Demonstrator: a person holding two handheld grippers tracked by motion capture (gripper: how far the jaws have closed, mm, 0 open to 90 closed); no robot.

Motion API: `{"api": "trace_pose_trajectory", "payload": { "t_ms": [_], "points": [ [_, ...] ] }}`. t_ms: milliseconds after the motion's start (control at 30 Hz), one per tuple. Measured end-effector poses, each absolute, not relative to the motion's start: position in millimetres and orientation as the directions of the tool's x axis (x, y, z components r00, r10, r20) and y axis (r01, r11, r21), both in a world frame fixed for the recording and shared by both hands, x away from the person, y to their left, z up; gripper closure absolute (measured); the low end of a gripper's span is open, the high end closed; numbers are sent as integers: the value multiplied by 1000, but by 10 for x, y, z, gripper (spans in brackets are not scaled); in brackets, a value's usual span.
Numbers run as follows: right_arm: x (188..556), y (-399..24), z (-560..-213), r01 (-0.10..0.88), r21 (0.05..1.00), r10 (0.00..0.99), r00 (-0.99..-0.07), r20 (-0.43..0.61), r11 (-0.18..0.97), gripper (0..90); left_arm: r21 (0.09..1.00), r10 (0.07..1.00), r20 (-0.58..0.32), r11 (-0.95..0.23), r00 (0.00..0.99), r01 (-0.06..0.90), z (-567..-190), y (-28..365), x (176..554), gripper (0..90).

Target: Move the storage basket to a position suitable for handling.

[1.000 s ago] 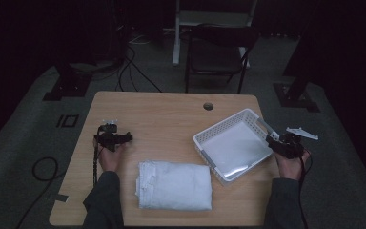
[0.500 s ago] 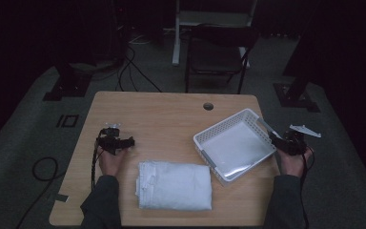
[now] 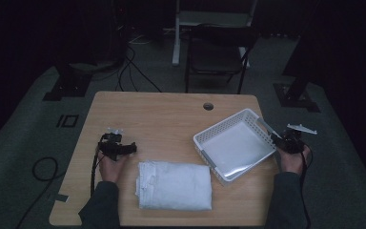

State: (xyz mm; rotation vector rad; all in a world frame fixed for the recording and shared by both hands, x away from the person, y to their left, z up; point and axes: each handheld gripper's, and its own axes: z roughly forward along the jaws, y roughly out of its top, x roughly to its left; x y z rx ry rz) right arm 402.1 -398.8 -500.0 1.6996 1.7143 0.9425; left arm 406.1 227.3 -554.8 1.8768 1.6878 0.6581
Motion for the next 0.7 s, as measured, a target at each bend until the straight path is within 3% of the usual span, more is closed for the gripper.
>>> {"api": "trace_pose_trajectory", "payload": {
  "t_ms": [233, 467, 700],
  "points": [
    [4035, -4007, -4993, 622, 783, 994, -82, 78, -11, 622, 670, 994, 10, -86, 106, 737, -5549, 2266, 4056, 13],
    [4004, -3994, -5013, 612, 790, 987, -110, 119, -27, 800, 669, 994, 10, -86, 107, 738, -5547, 2264, 4056, 14],
    [3987, -3805, -5013, 619, 783, 981, -117, 155, -50, 780, 660, 993, 10, -96, 120, 745, -5516, 2240, 4037, 68]
  ]
}}
